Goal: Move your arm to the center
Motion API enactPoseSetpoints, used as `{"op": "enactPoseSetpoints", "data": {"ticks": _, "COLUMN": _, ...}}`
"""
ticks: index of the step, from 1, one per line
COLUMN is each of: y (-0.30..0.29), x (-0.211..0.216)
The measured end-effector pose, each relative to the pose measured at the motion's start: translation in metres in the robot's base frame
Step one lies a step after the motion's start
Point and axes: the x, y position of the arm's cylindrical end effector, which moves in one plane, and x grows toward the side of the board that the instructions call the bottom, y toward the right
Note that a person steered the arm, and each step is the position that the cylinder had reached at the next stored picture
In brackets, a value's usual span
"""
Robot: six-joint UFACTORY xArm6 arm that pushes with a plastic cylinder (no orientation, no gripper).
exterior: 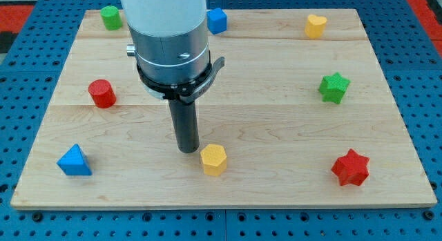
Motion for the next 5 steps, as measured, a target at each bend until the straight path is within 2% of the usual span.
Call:
{"op": "enactPoseSetpoints", "data": {"ticks": 1, "y": 0.0, "x": 0.0}}
{"op": "enactPoseSetpoints", "data": {"ticks": 3, "y": -0.003, "x": -0.034}}
{"op": "enactPoseSetpoints", "data": {"ticks": 5, "y": -0.003, "x": -0.039}}
